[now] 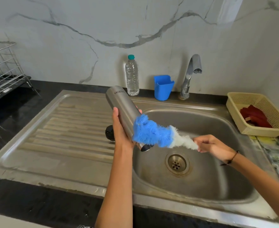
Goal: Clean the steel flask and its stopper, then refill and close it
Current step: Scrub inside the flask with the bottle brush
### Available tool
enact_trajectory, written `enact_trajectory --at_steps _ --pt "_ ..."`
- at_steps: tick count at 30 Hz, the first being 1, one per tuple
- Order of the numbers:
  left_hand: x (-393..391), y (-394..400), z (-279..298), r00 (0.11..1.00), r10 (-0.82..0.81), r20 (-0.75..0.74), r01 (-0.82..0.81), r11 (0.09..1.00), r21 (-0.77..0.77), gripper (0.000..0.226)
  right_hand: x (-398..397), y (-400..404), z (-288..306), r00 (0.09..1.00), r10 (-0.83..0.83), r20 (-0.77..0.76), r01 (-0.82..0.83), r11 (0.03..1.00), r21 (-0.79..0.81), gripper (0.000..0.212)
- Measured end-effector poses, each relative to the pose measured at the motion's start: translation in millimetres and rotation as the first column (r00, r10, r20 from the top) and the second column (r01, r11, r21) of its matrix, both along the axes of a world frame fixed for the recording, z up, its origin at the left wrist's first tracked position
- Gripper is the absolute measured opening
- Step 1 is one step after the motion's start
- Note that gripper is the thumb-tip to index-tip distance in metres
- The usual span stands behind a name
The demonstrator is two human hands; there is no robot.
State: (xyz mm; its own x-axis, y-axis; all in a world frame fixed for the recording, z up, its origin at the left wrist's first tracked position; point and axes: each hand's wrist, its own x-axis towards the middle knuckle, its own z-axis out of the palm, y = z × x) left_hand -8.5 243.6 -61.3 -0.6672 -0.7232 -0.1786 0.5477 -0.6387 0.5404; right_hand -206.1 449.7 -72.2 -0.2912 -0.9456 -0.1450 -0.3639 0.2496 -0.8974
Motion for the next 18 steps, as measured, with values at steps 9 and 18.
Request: enact_trajectory --at_steps 9,18 --pt "-8.7 2.8 4.3 0.963 0.06 0.263 -0.043 0.997 -0.071 0.091 5.2 -38.9 74.7 0.833 -0.463 -0.303 0.433 0.886 -0.163 0.019" --pt "-27.1 24.6 11.9 0.944 0.078 0.321 0.006 0.967 -0.254 0.052 20.9 -105.7 163.3 0.196 0.03 -0.98 0.385 0.917 0.105 0.037"
